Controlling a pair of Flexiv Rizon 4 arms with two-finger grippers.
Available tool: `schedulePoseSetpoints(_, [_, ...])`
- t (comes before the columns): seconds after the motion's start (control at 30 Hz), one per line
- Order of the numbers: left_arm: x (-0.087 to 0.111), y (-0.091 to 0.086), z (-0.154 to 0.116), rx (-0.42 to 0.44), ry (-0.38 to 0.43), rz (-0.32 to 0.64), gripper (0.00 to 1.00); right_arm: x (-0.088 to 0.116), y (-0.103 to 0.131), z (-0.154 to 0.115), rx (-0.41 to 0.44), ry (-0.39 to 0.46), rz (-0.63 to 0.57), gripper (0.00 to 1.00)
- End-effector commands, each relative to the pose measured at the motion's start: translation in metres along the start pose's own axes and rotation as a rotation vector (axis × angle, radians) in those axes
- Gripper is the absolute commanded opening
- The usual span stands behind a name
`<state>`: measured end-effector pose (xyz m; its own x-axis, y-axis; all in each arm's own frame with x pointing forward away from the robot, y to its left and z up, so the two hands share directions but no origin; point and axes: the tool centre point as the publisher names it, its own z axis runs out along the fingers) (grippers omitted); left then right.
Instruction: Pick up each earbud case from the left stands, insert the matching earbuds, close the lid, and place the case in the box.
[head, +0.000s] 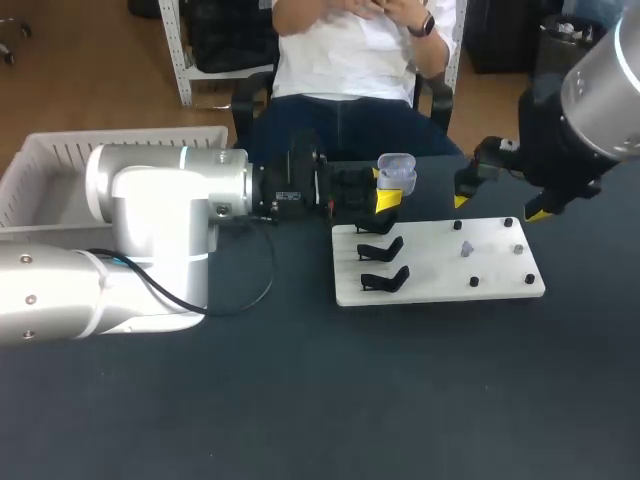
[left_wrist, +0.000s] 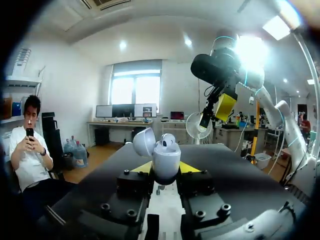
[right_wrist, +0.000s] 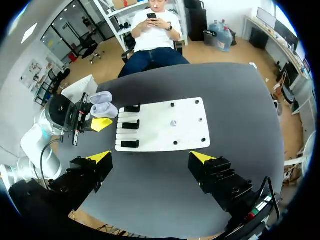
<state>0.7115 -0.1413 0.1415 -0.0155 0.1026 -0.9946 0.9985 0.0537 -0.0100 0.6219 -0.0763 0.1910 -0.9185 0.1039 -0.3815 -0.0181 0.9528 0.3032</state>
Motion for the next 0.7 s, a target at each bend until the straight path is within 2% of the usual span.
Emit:
schedulePoseSetpoints(0.03, [0.001,-0.001,0.0,-0.004,-0.004,0.002,0.0,-0.002,-0.007,0.022,-0.009,-0.024,0.013,1.0])
schedulePoseSetpoints(0.37, [0.001,-0.001,0.0,-0.004,-0.004,0.002,0.0,-0.011,-0.01,0.055,0.01,0.018,-0.002,1.0])
schedulePoseSetpoints(0.4, [0.001,-0.001,0.0,-0.004,-0.004,0.002,0.0,-0.012,-0.011,0.058,0.025,0.009,0.005,1.0])
schedulePoseSetpoints(0.47, [0.001,-0.001,0.0,-0.004,-0.004,0.002,0.0,-0.015,-0.011,0.061,-0.005,0.013,0.022,1.0])
schedulePoseSetpoints(0.7, [0.001,-0.001,0.0,-0.004,-0.004,0.002,0.0,-0.022,-0.008,0.073,0.018,0.034,-0.021,1.0])
